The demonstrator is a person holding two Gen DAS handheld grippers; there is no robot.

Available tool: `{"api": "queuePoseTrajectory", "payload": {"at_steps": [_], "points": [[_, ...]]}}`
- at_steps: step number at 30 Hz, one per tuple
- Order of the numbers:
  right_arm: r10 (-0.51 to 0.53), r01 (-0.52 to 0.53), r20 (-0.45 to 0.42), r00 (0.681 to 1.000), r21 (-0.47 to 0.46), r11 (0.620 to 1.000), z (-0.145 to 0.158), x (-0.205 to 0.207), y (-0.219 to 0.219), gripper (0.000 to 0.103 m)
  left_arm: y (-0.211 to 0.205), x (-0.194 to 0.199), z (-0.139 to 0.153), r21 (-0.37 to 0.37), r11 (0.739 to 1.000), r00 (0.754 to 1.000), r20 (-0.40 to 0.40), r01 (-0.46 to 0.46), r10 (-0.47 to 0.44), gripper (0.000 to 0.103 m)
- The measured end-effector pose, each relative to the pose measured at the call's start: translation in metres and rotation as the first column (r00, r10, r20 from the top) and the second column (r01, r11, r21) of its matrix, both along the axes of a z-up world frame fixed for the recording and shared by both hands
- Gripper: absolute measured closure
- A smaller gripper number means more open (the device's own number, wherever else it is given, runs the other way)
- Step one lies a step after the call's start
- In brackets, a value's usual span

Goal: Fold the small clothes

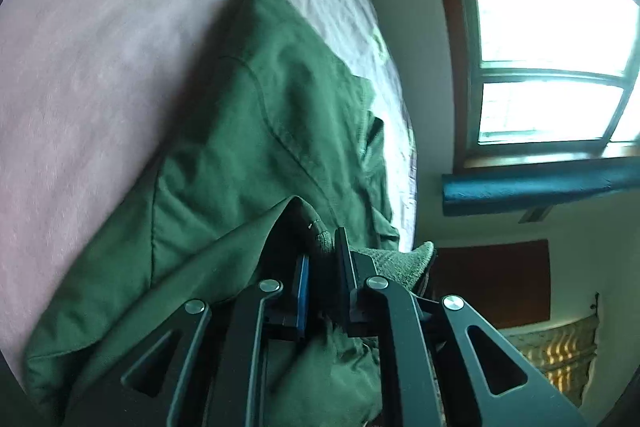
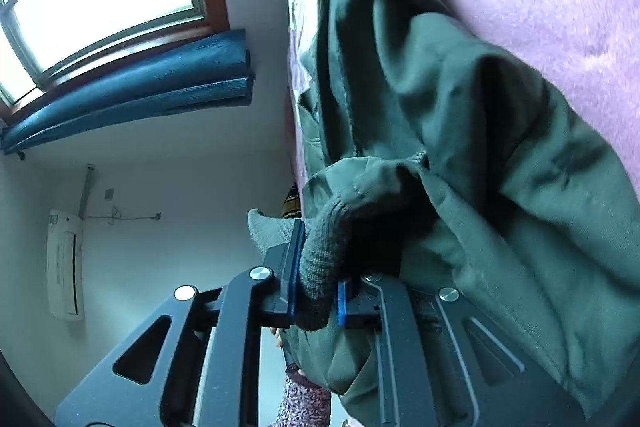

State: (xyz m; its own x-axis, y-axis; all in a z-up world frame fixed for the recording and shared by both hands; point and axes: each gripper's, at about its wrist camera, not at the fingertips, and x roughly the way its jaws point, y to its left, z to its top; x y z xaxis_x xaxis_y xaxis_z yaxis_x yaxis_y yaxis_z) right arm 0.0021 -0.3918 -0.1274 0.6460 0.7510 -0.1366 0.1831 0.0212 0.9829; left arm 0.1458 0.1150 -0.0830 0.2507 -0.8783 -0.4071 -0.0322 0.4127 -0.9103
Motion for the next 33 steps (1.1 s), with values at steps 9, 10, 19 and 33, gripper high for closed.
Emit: {"api": "queuePoseTrajectory", "payload": {"at_steps": [9, 10, 19, 33], "points": [[0.04, -0.015, 0.14, 0.989, -0.18, 0.983, 0.04, -0.021, -0.029, 0.047, 0.028, -0.019, 0.045, -0.099, 0.995, 0.997, 0.071, 0.0, 0.007, 0.061], [0.064, -0.023, 0.157, 0.986, -0.254, 0.967, 0.05, -0.025, -0.03, 0.047, 0.031, -0.019, 0.049, -0.096, 0.995, 0.996, 0.089, 0.012, -0.003, 0.054], [0.247, -0.085, 0.146, 0.958, -0.678, 0.73, 0.085, -0.01, -0.02, 0.044, -0.003, -0.012, 0.083, 0.367, 0.918, 0.887, 0.36, 0.151, -0.29, 0.051], [0.443, -0.171, 0.062, 0.894, -0.868, 0.466, 0.089, 0.053, 0.016, 0.043, -0.067, 0.003, 0.058, 0.702, 0.673, 0.713, 0.345, 0.236, -0.61, 0.051]]}}
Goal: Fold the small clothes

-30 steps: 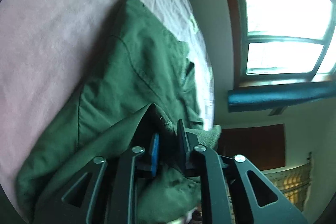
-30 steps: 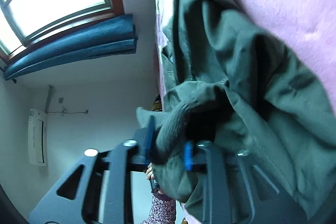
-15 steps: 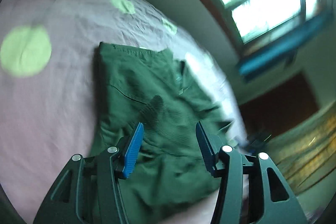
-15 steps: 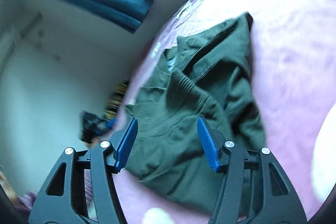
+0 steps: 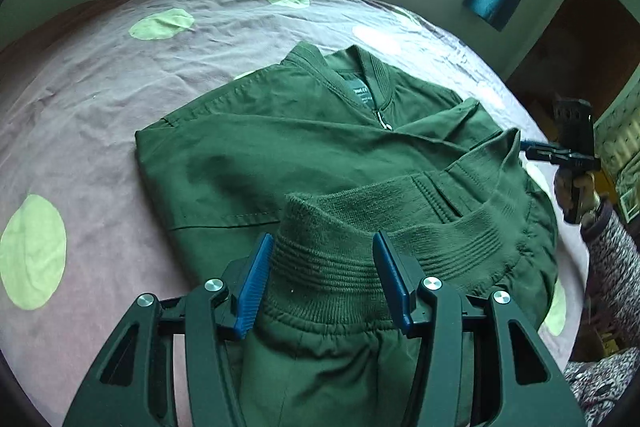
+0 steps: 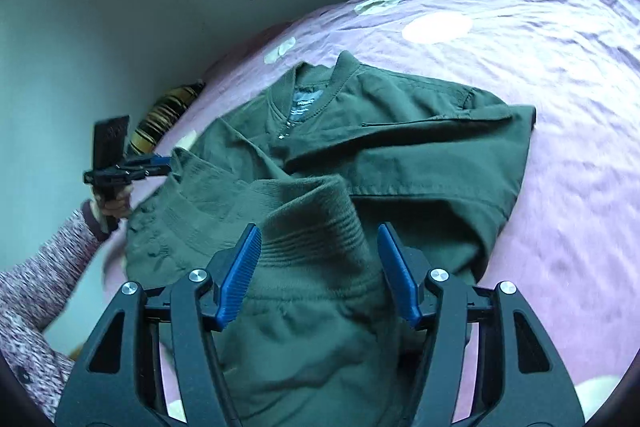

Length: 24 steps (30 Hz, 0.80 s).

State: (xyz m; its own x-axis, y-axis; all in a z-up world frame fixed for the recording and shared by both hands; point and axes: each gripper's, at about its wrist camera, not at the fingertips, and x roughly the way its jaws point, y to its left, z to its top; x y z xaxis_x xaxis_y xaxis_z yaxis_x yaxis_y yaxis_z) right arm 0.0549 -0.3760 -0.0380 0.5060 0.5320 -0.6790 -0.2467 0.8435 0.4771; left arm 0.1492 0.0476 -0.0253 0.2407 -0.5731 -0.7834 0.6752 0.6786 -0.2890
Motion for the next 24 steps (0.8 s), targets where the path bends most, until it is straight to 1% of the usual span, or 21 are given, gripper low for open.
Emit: {"api": "queuePoseTrajectory", "payload": {"at_steps": [2, 4, 7, 8, 9, 10, 11, 12, 13, 15, 19, 22, 24], "points": [[0.02, -0.02, 0.015, 1.0, -0.02, 1.0, 0.005, -0.005, -0.002, 0.043, -0.003, 0.0, -0.003, 0.017, 1.0, 1.0, 0.007, 0.014, -0.014, 0.051], [0.031, -0.031, 0.02, 0.999, 0.0, 1.0, 0.003, 0.0, 0.0, 0.034, -0.006, 0.0, -0.003, 0.024, 0.999, 1.0, 0.011, 0.024, -0.024, 0.051], [0.063, -0.063, 0.007, 0.998, -0.006, 0.998, -0.001, 0.007, 0.009, 0.034, -0.01, 0.004, -0.006, 0.027, 0.999, 1.0, -0.001, 0.028, -0.028, 0.051], [0.071, -0.071, 0.003, 0.997, -0.015, 0.997, -0.002, 0.009, 0.013, 0.036, -0.011, 0.005, -0.007, 0.03, 0.999, 1.0, -0.006, 0.027, -0.027, 0.051], [0.076, -0.076, 0.0, 0.997, -0.029, 0.997, -0.003, 0.009, 0.016, 0.05, -0.013, 0.006, -0.008, 0.035, 0.999, 1.0, -0.011, 0.022, -0.022, 0.055], [0.061, -0.061, 0.0, 0.998, -0.067, 0.996, -0.004, 0.009, 0.019, 0.059, -0.014, 0.006, -0.009, 0.046, 0.999, 1.0, -0.007, 0.014, -0.014, 0.064], [0.058, -0.058, 0.001, 0.998, -0.07, 0.996, -0.002, 0.006, 0.016, 0.064, -0.015, 0.006, -0.01, 0.065, 0.998, 1.0, 0.003, 0.003, -0.004, 0.068], [0.046, -0.046, 0.007, 0.999, -0.071, 0.996, 0.0, 0.004, 0.016, 0.078, -0.014, 0.005, -0.01, 0.077, 0.997, 1.0, 0.012, -0.004, 0.004, 0.078], [0.032, -0.031, 0.015, 0.999, -0.054, 0.998, 0.003, 0.0, 0.013, 0.089, -0.013, 0.003, -0.01, 0.084, 0.996, 1.0, 0.024, -0.014, 0.012, 0.086], [0.004, -0.003, 0.047, 0.999, -0.021, 1.0, 0.012, -0.011, 0.01, 0.091, -0.009, -0.001, -0.004, 0.068, 0.997, 0.999, 0.041, -0.036, 0.033, 0.089], [-0.054, 0.055, 0.121, 0.991, -0.005, 0.998, 0.041, -0.028, 0.007, 0.094, -0.006, -0.019, 0.023, 0.042, 0.996, 0.986, 0.146, -0.083, 0.076, 0.092], [-0.115, 0.118, 0.18, 0.977, -0.006, 0.993, 0.065, -0.024, 0.003, 0.094, -0.012, -0.022, 0.05, 0.029, 0.991, 0.966, 0.232, -0.128, 0.118, 0.092], [-0.162, 0.166, 0.22, 0.962, 0.004, 0.986, 0.08, -0.014, -0.003, 0.094, -0.018, -0.012, 0.07, 0.002, 0.984, 0.947, 0.271, -0.178, 0.171, 0.092]]}}
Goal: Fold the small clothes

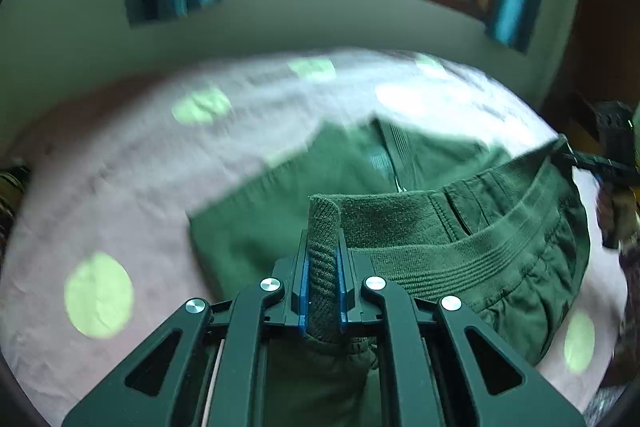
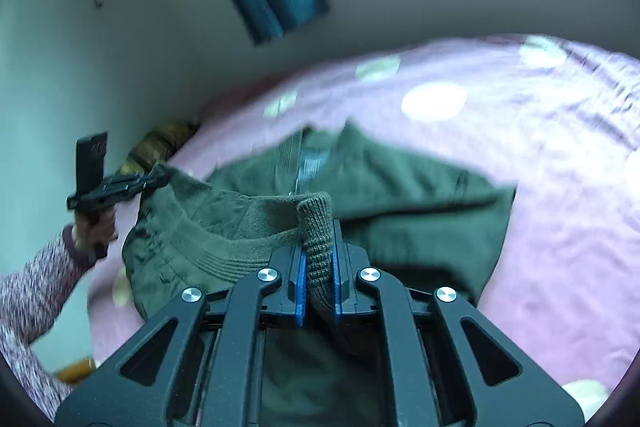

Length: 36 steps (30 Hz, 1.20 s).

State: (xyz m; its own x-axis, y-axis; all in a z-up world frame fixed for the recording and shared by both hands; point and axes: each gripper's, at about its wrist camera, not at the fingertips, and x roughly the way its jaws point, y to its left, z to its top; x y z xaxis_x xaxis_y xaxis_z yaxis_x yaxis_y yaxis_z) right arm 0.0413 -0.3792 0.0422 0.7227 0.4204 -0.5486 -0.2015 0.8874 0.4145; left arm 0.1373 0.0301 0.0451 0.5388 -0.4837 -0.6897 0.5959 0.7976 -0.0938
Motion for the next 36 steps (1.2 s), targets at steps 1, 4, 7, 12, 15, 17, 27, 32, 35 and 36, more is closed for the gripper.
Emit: {"api": "queuePoseTrajectory", "payload": {"at_steps": [1, 4, 7, 12, 15, 17, 27, 32, 35, 36], "points": [[-0.015, 0.015, 0.01, 1.0, 0.008, 1.0, 0.004, 0.007, -0.003, 0.094, -0.003, 0.008, 0.008, -0.012, 1.0, 1.0, 0.017, -0.024, 0.024, 0.092], [-0.057, 0.057, 0.014, 0.998, 0.016, 0.998, 0.01, 0.037, -0.012, 0.094, -0.015, 0.038, 0.019, -0.017, 0.997, 0.996, 0.034, -0.077, 0.077, 0.092], [-0.091, 0.091, -0.024, 0.996, 0.014, 0.996, 0.003, 0.073, -0.021, 0.094, -0.033, 0.073, 0.015, 0.014, 0.992, 0.992, 0.027, -0.127, 0.127, 0.092], [-0.133, 0.134, -0.135, 0.982, 0.003, 0.991, -0.036, 0.126, -0.034, 0.094, -0.059, 0.126, -0.031, 0.102, 0.977, 0.981, -0.04, -0.187, 0.192, 0.092], [-0.144, 0.147, -0.204, 0.968, 0.001, 0.989, -0.065, 0.14, -0.042, 0.094, -0.065, 0.139, -0.061, 0.149, 0.968, 0.973, -0.08, -0.202, 0.216, 0.092], [-0.154, 0.166, -0.251, 0.956, 0.024, 0.986, -0.086, 0.15, -0.049, 0.094, -0.067, 0.146, -0.08, 0.177, 0.962, 0.969, -0.091, -0.21, 0.229, 0.092], [-0.161, 0.197, -0.327, 0.931, 0.081, 0.977, -0.132, 0.159, -0.053, 0.094, -0.06, 0.16, -0.115, 0.135, 0.96, 0.957, -0.127, -0.245, 0.262, 0.091], [-0.156, 0.207, -0.335, 0.929, 0.124, 0.97, -0.13, 0.158, -0.058, 0.094, -0.061, 0.16, -0.119, 0.136, 0.956, 0.956, -0.105, -0.259, 0.274, 0.088], [-0.159, 0.226, -0.323, 0.933, 0.184, 0.957, -0.119, 0.15, -0.066, 0.091, -0.056, 0.16, -0.106, 0.097, 0.958, 0.952, -0.122, -0.27, 0.281, 0.085], [-0.166, 0.235, -0.316, 0.934, 0.192, 0.953, -0.114, 0.145, -0.068, 0.085, -0.052, 0.156, -0.097, 0.083, 0.956, 0.95, -0.116, -0.282, 0.29, 0.085]]}}
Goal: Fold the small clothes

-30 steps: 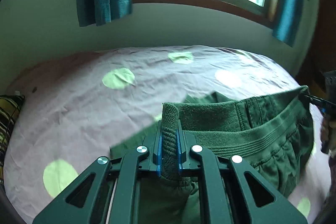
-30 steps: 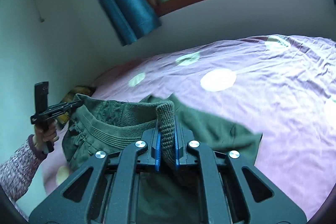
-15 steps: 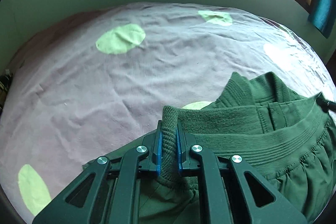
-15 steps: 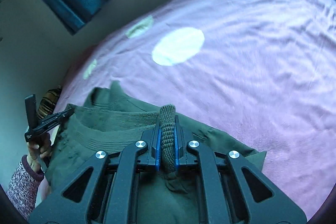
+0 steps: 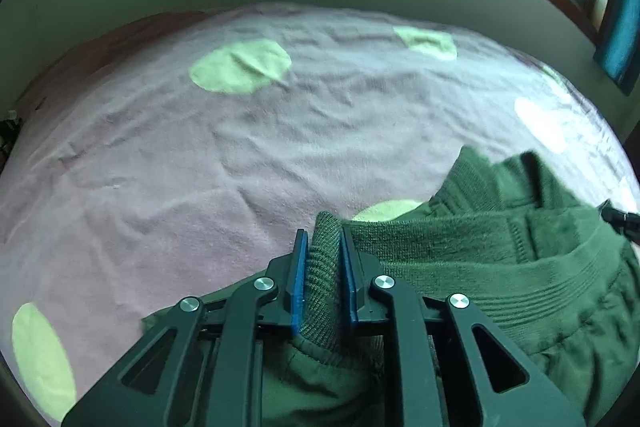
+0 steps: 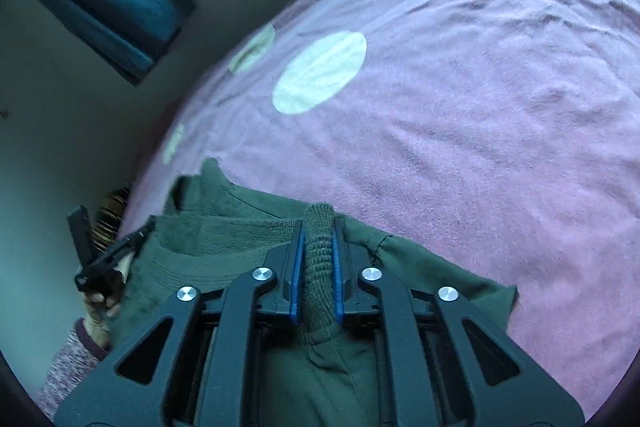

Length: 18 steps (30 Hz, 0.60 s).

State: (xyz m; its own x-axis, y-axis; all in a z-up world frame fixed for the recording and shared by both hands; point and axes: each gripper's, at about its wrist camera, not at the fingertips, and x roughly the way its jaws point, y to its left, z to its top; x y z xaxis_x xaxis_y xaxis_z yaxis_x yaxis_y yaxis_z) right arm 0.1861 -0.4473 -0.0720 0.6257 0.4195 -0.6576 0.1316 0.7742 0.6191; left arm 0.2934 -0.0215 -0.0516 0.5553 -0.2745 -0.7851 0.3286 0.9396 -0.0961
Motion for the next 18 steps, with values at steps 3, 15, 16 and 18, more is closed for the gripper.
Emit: {"api": "queuePoseTrajectory", "payload": {"at_steps": [3, 15, 16, 18], "points": [[-0.014, 0.014, 0.043, 0.999, 0.003, 1.0, 0.023, -0.025, -0.002, 0.071, 0.016, -0.019, 0.029, -0.039, 0.999, 0.999, 0.04, -0.034, 0.035, 0.08], [0.042, -0.065, 0.146, 0.988, 0.156, 0.986, 0.048, -0.169, 0.046, 0.061, 0.051, -0.165, 0.054, -0.203, 0.979, 1.0, 0.008, 0.014, -0.013, 0.074], [0.04, -0.063, 0.127, 0.991, 0.183, 0.981, 0.041, -0.177, 0.049, 0.059, 0.051, -0.172, 0.046, -0.191, 0.981, 1.0, 0.0, 0.017, -0.017, 0.074], [0.026, -0.042, 0.086, 0.996, 0.179, 0.983, 0.027, -0.186, 0.05, 0.057, 0.053, -0.177, 0.027, -0.168, 0.986, 0.999, -0.041, 0.0, -0.007, 0.074]]}}
